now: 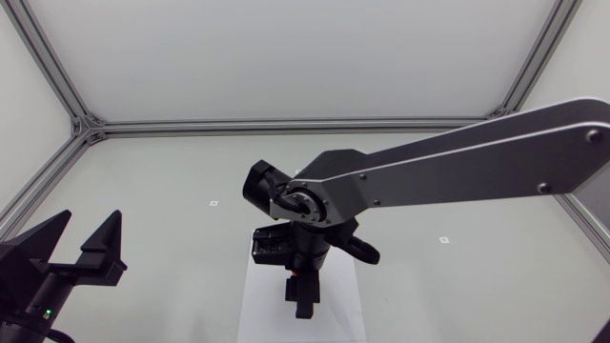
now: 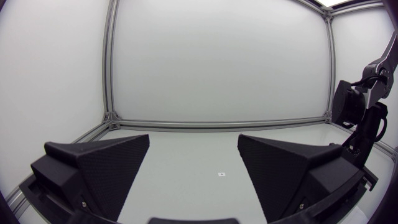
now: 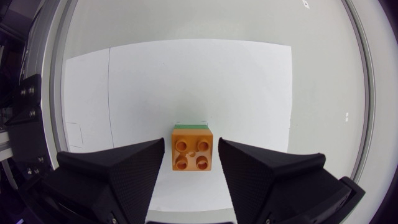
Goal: Pick up the orange 2x2 brick with the right arm and stack it on top of the green 2x2 brick in the center
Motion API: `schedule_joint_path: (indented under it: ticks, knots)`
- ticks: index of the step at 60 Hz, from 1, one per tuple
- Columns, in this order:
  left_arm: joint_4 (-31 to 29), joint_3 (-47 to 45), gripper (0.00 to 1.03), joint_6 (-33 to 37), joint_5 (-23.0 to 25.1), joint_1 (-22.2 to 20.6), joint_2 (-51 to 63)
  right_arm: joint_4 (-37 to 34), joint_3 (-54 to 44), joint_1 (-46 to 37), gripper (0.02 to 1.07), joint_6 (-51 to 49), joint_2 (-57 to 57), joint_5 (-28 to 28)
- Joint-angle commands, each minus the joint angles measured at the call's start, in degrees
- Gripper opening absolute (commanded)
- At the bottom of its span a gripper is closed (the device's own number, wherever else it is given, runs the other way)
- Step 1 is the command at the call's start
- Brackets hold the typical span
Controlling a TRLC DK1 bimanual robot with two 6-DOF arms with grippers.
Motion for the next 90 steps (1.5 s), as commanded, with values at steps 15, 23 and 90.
schedule_joint_path:
  ticks: [15, 23, 90]
  knots:
    - [-0.65, -2.35, 0.99, 0.33, 0.16, 0.13, -0.32, -0.13, 0.61, -0.33, 0.9, 0.42, 1.13, -0.13]
    - [-0.65, -2.35, 0.99, 0.33, 0.16, 0.13, -0.32, -0.39, 0.61, -0.42, 1.01, 0.42, -0.19, -0.13]
    - [-0.65, -2.35, 0.99, 0.33, 0.16, 0.13, -0.32, 20.17, -30.68, -51.57, 1.02, 9.91, -61.71, 1.36]
